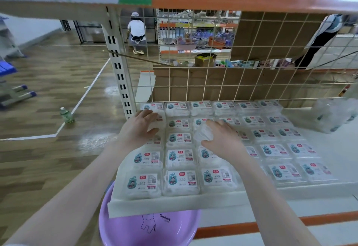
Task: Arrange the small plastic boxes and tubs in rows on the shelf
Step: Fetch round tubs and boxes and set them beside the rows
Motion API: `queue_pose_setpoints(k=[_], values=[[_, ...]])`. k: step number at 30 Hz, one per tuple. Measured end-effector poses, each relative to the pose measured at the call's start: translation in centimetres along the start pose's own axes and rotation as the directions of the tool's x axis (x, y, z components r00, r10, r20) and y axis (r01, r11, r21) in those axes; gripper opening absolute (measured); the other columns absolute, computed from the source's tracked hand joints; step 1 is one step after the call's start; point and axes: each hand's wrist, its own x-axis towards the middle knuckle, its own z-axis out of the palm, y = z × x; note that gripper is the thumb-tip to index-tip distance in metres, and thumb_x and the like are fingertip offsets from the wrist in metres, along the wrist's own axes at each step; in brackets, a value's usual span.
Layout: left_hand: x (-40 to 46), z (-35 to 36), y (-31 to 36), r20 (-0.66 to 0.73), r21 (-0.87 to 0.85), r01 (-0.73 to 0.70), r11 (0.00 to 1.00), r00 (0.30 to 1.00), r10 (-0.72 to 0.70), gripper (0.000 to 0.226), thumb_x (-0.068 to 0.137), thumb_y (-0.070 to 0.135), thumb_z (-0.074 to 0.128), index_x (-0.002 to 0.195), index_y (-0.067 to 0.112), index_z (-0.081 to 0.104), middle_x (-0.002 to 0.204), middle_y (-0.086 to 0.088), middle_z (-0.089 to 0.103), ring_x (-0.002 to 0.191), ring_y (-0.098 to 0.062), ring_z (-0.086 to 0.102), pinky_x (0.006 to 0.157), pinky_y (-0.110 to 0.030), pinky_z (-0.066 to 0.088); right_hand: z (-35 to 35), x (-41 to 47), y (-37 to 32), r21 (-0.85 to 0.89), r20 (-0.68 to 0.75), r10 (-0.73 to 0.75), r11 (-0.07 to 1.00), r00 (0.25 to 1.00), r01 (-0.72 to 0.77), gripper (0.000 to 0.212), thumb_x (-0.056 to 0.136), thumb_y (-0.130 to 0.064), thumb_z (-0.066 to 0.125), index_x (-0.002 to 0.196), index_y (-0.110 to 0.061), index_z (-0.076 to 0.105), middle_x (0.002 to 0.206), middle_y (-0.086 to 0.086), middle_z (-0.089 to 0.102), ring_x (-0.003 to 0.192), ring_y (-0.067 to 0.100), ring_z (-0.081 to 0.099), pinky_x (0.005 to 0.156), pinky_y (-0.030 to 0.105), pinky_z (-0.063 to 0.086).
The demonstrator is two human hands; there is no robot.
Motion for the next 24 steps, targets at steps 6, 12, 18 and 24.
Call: queue_pose_setpoints(k=[6,12,18,24], values=[[-4.7,0.1,1.5,-0.11,-0.037,0.121,0.992,0.986,-0.124,0.053,0.091,0.037,0.054,0.136,0.011,0.047,0.141,-0.006,0.046,0.132,-0.025,0.037,0.103,-0.038,0.037,-0.3,1.5,0.0,-0.014,0.038,-0.016,1.0,0.999,0.017,0.048,0.079,-0.032,0.06,0.122,-0.015,0.048,0.124,0.008,0.051,0.108,0.026,0.047,0.072,0.031,0.039],[-8.9,1.4,3.6,-0.098,-0.099,0.208,0.973,0.971,-0.218,0.05,0.092,0.035,0.055,0.133,0.009,0.049,0.137,-0.007,0.049,0.13,-0.025,0.04,0.1,-0.031,0.035,-0.1,3.1,-1.0,-0.041,0.133,-0.077,0.996,0.988,0.083,0.057,0.079,-0.033,0.063,0.131,-0.017,0.047,0.13,0.006,0.052,0.114,0.027,0.051,0.083,0.035,0.044],[-9.6,2.4,4.4,-0.092,-0.093,0.229,0.969,0.967,-0.237,0.055,0.096,0.042,0.042,0.142,0.011,0.037,0.151,-0.005,0.032,0.14,-0.018,0.025,0.11,-0.025,0.021,-0.5,4.3,-1.1,-0.023,0.179,-0.124,0.991,0.976,0.13,0.071,0.076,-0.036,0.071,0.138,-0.019,0.042,0.136,0.003,0.05,0.112,0.025,0.054,0.081,0.032,0.047],[-9.6,2.9,4.5,-0.075,-0.105,0.269,0.957,0.958,-0.277,0.057,0.096,0.046,0.039,0.144,0.016,0.035,0.154,-0.003,0.027,0.143,-0.016,0.019,0.111,-0.026,0.02,-0.3,5.3,-2.1,-0.105,0.21,-0.188,0.971,0.959,0.213,0.069,0.075,-0.042,0.068,0.137,-0.024,0.042,0.12,0.003,0.056,0.085,0.017,0.052,0.063,0.027,0.042]])
